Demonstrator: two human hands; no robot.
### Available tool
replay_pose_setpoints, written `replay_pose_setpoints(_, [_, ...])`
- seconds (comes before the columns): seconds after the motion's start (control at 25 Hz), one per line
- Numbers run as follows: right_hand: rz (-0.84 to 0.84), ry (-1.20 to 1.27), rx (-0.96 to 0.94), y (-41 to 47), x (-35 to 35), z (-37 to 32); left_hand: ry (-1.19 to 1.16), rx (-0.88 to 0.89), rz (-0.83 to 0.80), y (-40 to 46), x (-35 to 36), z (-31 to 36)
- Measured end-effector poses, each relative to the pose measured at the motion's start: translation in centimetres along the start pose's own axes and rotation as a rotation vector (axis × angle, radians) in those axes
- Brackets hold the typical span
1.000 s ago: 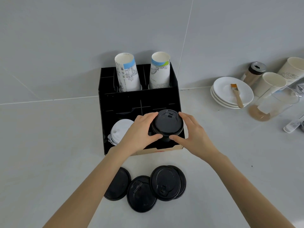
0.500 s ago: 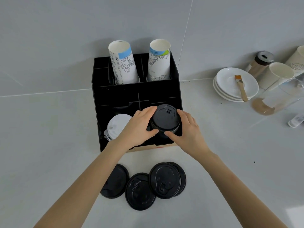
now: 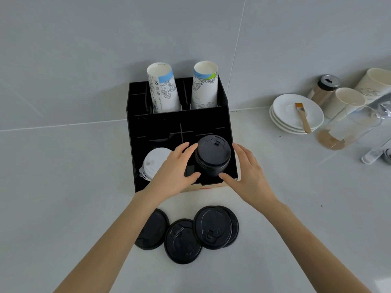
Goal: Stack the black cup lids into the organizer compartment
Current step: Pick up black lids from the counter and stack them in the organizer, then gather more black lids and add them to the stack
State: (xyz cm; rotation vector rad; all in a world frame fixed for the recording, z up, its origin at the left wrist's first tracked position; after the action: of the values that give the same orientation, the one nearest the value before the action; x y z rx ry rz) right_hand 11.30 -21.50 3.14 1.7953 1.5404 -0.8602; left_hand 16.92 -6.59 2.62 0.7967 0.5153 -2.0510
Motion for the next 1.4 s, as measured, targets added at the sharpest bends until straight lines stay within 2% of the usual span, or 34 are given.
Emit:
replay_pose_setpoints(0.28, [-0.053,0.003,-0.002,-5.0,0.8,0.4,-0.041,0.018,0.054,-5.2,1.0,-0.1])
replay_pose_setpoints(0.44, [-0.16,0.016,0.051,-8.2,3.1,1.3,-0.044,0.007,-0.038,-7.2,3.6,-0.5])
replay_pose_setpoints(0.6, [-0.244,0.016,0.119,-10.6,5.2,2.2,-0.025,-0.075,-0.182,-8.5,6.3,-1.4])
replay_pose_setpoints(0.88, [-0.254,0.018,0.147,-11.4,6.5,2.3,0.063,-0.11,-0.346,-9.3,9.2,-2.0])
replay_pose_setpoints(1.16, [-0.223,0.039,0.149,-10.4,6.7,2.1,0.057,-0.133,-0.311,-9.0,9.7,-2.4])
replay_pose_setpoints(1.4, [-0.123,0.191,0.23,-9.3,6.0,2.2,-0.047,-0.148,-0.215,-8.7,8.9,-2.1])
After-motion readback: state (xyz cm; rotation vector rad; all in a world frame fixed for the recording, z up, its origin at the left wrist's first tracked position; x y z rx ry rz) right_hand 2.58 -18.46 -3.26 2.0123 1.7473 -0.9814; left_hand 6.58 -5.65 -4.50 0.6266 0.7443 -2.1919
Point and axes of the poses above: each hand's wrist, its own y-axis towards the middle knuckle, its own x-axis out of the palm, z = x × y, the point moved 8 cm from there along y, towards the middle knuckle, and after that the axes turned 6 degrees about -y, right-handed, at the moved point
